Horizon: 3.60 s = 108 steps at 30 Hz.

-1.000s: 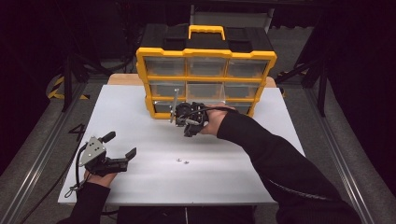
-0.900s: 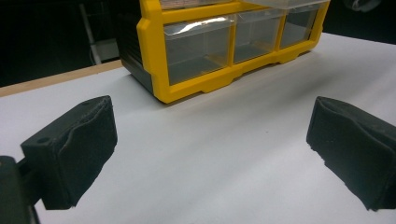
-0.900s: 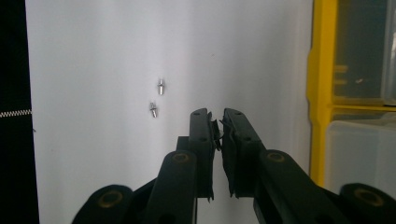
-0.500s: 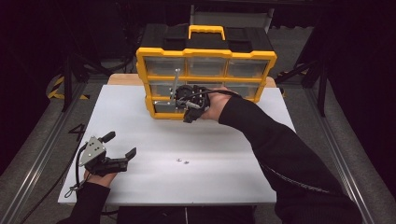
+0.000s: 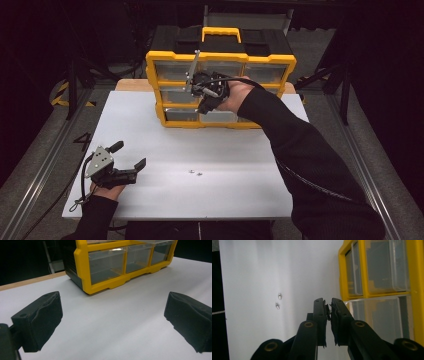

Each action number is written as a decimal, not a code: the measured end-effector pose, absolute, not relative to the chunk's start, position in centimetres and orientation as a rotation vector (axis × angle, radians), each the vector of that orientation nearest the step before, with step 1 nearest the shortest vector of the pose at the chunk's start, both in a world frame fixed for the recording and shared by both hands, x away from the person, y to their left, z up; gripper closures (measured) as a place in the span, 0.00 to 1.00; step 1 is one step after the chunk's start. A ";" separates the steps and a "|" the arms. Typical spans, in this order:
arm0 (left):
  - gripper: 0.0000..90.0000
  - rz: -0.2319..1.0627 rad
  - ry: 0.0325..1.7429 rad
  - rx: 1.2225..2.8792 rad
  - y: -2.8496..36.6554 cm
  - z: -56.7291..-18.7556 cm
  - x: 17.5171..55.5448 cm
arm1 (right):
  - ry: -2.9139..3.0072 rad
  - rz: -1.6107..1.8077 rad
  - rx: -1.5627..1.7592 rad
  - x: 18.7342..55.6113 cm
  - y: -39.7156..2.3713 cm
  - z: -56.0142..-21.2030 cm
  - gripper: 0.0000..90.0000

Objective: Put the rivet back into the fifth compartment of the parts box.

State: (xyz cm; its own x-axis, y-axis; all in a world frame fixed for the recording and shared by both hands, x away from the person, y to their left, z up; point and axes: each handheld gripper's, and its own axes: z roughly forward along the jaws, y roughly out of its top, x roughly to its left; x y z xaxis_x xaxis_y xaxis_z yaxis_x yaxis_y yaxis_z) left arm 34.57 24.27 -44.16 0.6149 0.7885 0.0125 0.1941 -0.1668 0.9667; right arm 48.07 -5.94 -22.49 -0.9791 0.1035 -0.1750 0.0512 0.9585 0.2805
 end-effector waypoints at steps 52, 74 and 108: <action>0.03 0.636 0.814 1.705 24.1 -44.3 34.6 | 2.955 0.229 0.278 54.9 -6.4 -27.8 0.91; 0.03 0.634 0.817 1.705 24.1 -44.3 34.7 | 2.996 0.245 0.278 55.4 -6.3 -28.6 0.90; 0.03 0.631 0.820 1.714 24.0 -44.4 34.7 | 2.798 0.513 0.162 47.6 -7.6 -21.7 0.37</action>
State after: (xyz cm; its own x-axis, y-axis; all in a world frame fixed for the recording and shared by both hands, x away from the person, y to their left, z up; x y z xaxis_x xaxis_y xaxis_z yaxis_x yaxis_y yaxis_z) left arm 34.73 24.01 -44.45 0.6216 0.7833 0.0103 0.2109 -0.1799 0.9608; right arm 47.60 -7.61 -21.72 -0.9513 0.1611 -0.2628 0.0573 0.9302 0.3626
